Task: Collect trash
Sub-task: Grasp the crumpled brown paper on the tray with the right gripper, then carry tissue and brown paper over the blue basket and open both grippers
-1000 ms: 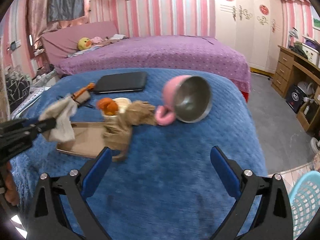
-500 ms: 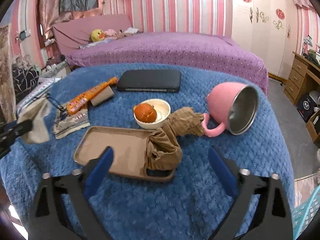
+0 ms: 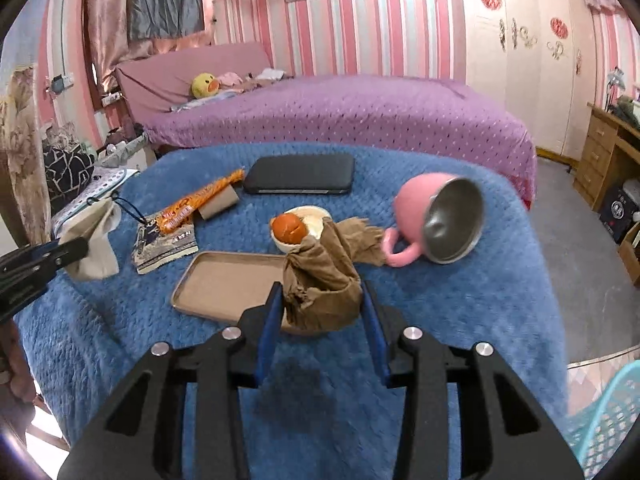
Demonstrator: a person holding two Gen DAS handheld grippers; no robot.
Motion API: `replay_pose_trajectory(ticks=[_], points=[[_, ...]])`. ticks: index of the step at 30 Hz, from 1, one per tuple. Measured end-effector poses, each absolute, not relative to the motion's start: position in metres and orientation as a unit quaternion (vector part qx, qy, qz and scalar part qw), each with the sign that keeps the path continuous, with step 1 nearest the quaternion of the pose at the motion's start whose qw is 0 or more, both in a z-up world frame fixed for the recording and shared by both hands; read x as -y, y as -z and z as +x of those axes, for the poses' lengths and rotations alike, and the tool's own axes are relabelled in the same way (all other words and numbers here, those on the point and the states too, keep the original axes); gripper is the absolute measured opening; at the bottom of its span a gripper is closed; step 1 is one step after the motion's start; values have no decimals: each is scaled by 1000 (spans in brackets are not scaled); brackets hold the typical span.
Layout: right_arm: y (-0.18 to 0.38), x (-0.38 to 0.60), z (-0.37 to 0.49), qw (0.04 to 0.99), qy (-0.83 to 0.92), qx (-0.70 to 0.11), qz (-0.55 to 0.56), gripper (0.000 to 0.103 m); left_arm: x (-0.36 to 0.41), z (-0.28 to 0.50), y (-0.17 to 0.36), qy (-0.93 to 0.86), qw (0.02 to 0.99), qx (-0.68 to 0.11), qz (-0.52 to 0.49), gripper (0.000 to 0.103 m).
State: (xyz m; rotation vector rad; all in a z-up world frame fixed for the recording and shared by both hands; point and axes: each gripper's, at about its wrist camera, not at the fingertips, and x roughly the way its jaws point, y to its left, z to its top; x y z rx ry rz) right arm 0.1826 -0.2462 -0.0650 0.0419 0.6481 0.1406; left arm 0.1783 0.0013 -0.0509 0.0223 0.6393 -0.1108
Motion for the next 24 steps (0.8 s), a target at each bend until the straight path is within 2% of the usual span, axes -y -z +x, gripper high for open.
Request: replay_pose_trajectory(ticks=[12,24], points=[[37,316,113,957,-31,-284,49,39,56,144,35,99,953,-284,21,25],[42,354,77,960,-2,-275,58,39,117,117,38,148,948,-280,40,26]])
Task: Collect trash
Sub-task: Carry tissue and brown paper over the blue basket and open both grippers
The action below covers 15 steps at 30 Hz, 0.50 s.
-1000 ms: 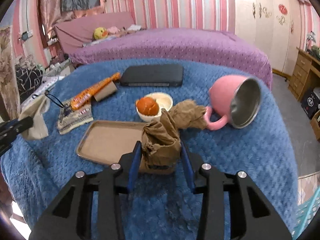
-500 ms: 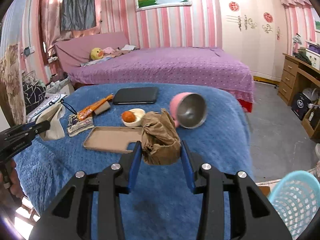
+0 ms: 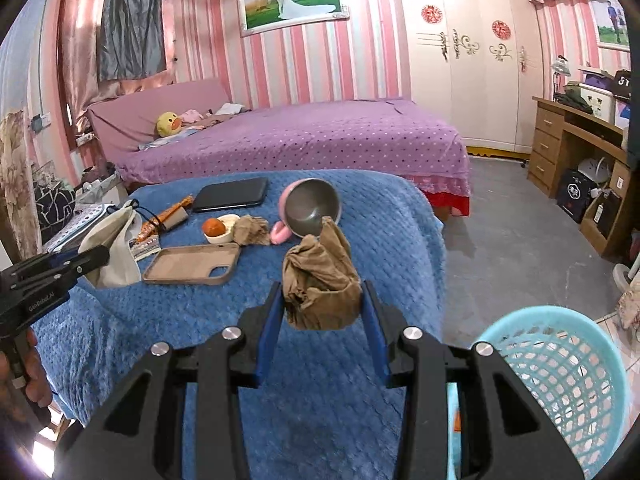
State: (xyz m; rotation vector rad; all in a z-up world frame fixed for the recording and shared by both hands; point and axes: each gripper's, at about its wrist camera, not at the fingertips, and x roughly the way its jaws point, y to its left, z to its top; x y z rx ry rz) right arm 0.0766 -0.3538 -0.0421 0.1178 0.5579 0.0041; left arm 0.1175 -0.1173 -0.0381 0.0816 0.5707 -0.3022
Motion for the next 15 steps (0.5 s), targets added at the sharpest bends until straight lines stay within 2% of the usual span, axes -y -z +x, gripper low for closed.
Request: replay_pose_trajectory(ticks=[15], points=[[38,438,7,960,92,-260,50,39,229,86,36,228,934,-263,79,26]])
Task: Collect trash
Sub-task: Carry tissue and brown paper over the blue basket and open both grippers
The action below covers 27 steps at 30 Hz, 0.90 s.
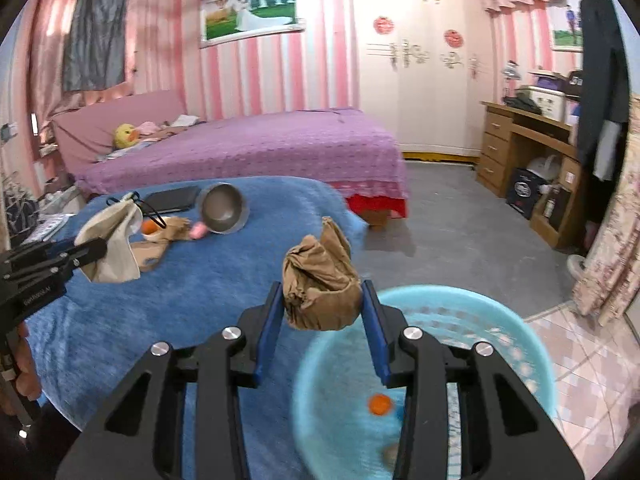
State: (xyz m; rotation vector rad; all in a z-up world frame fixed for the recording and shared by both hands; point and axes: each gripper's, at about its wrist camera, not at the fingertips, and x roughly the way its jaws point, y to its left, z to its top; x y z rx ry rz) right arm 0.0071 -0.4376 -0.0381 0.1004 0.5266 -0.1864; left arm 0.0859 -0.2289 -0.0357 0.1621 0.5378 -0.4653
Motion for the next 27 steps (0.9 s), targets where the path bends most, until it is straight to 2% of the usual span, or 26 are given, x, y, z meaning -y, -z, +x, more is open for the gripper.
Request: replay_pose_trajectory(ticks=[9,19,21,25,27], points=[[46,521,-45,944,174,-269,77,39,320,59,50,296,908,-284,86,26],[55,571,-74,931,211,-283,95,39,404,48,82,338,880,-315,114,26],[58,577,-77,929,214,-284,98,39,411,53,88,342,874,-327,113,32],[61,580,-78,929,214,-286,100,39,409,64,94,322,880,-328,121,70],[63,581,-79,929,212,-286,101,39,403,70,93,312,884,-325,125,76]])
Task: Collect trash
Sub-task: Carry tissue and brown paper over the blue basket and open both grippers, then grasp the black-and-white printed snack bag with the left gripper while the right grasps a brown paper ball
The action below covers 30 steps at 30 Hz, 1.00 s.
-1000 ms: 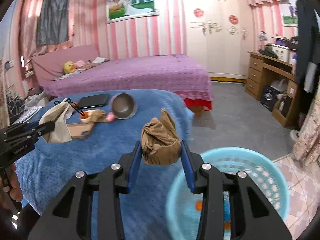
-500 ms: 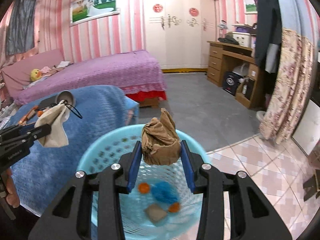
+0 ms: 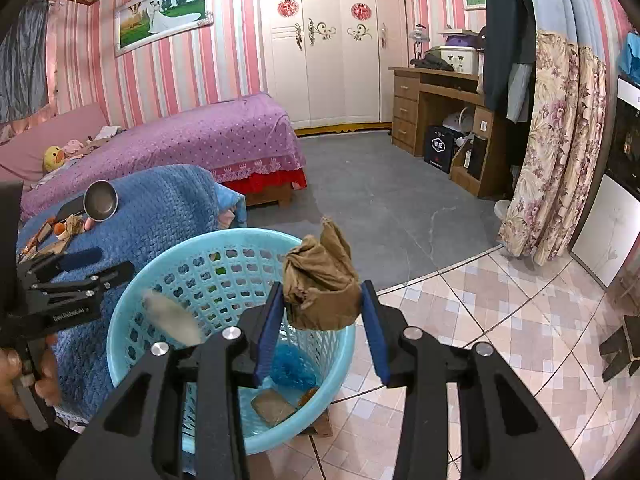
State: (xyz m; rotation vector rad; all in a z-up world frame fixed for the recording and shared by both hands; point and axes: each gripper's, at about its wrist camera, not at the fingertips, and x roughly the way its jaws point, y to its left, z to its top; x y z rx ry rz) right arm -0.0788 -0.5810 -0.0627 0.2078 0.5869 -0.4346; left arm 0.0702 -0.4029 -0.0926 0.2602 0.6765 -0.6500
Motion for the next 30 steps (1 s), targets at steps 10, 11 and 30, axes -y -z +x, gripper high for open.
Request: replay_pose_trajectory(ticks=[10,11,30], points=[[76,571,-54,930,192,-294,110,41,361,88,75,292,896,-315,118,92],[77,569,-52,929,192,-296,110,41,357,89,74,288,896,-316,118,92],[69,519,-18,931,195,-289,113,91,261,108,48,228,925,-290,90,96]])
